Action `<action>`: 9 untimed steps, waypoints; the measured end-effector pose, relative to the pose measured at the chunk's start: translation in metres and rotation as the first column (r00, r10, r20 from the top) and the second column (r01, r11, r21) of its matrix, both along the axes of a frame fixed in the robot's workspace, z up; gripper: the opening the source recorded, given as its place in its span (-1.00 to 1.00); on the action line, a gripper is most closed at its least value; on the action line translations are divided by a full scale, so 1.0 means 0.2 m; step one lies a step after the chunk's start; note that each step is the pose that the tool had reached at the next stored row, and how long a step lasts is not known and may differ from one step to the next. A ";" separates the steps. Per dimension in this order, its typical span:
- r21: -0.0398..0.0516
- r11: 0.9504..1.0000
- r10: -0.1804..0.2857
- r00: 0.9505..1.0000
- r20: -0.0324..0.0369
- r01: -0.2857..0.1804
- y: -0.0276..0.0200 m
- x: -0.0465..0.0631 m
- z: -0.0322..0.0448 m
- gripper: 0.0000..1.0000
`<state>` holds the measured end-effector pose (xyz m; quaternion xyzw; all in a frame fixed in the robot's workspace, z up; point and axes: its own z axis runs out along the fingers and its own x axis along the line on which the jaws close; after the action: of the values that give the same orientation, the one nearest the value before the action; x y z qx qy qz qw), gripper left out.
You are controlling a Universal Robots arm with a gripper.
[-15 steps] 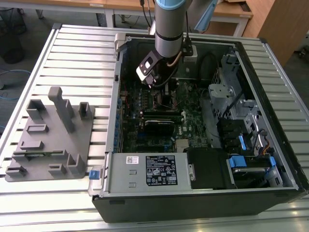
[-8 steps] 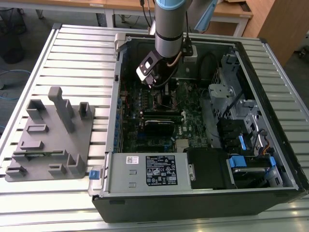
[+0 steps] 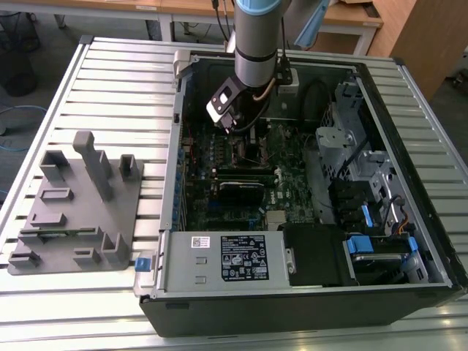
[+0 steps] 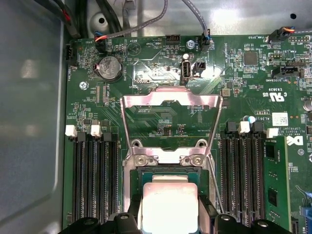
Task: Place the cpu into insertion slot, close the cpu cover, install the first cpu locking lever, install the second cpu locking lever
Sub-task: 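Place the cpu into insertion slot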
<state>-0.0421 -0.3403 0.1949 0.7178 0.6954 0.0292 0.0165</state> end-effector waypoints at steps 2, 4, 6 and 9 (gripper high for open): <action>0.000 1.000 0.003 1.000 0.001 -0.003 0.000 0.00 -0.001 0.08; 0.001 1.000 0.005 1.000 0.003 -0.005 0.000 0.00 -0.002 0.08; 0.001 1.000 0.006 1.000 0.004 -0.006 0.000 0.00 -0.002 0.08; 0.001 1.000 0.006 1.000 0.004 -0.006 0.000 0.00 -0.004 0.08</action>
<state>-0.0421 -0.3403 0.1941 0.7157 0.6975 0.0310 0.0173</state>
